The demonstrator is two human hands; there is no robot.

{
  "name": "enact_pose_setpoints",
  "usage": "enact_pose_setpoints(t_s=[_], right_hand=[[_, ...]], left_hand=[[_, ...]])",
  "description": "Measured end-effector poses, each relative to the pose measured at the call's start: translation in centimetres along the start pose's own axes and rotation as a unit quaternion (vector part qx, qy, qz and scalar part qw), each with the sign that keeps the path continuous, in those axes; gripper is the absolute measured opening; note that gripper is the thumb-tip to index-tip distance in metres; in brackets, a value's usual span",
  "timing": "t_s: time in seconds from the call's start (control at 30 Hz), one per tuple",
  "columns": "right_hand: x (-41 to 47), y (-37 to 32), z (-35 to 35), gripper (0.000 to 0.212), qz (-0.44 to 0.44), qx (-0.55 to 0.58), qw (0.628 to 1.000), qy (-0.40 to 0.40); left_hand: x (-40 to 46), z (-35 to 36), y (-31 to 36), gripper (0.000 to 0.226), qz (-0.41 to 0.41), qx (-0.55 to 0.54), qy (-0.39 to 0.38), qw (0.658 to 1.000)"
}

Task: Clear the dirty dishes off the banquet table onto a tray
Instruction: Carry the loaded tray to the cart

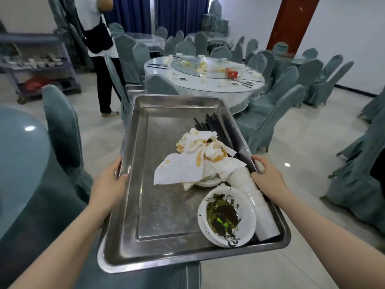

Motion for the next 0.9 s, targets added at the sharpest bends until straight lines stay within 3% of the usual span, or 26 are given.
enact_pose_setpoints(t_s=[0.1, 0.23, 0.43, 0.7, 0.9], right_hand=[[2.1, 0.6, 0.0, 0.054, -0.006, -0.012, 1.0, -0.012], [4.6, 1.9, 0.1, 0.053, -0.022, 0.016, 1.0, -0.003], [13.2, 4.1, -0.1, 0.054, -0.029, 0.009, 0.998, -0.062], [26.0, 1.6, -0.4, 0.05, -0.105, 0.014, 0.988, -0.116], [34.1, -3.8, 5.0, 0.053, -0.164, 0.038, 0.973, -0.157]], left_hand=[[0.8, 0.8, 0.4, 0.056, -0.028, 0.006, -0.007, 1.0], [2.2, 1.7, 2.5, 0.053, 0.002, -0.001, 0.018, 1.0], [4.8, 6.0, 6.0, 0.052, -0.013, 0.022, 0.038, 0.999], [8.4, 10.0, 8.9, 0.054, -0.101, 0.045, 0.096, 0.989], [13.6, 9.1, 8.0, 0.055, -0.135, 0.059, 0.144, 0.979]])
Point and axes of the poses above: each hand's wrist, its own x-axis towards the middle knuckle, its own z-axis out of the palm, y = z × x, the point moved 7 cm from there along x, towards the middle knuckle, and after that the axes turned 2 degrees about z, right-handed, at the moved point
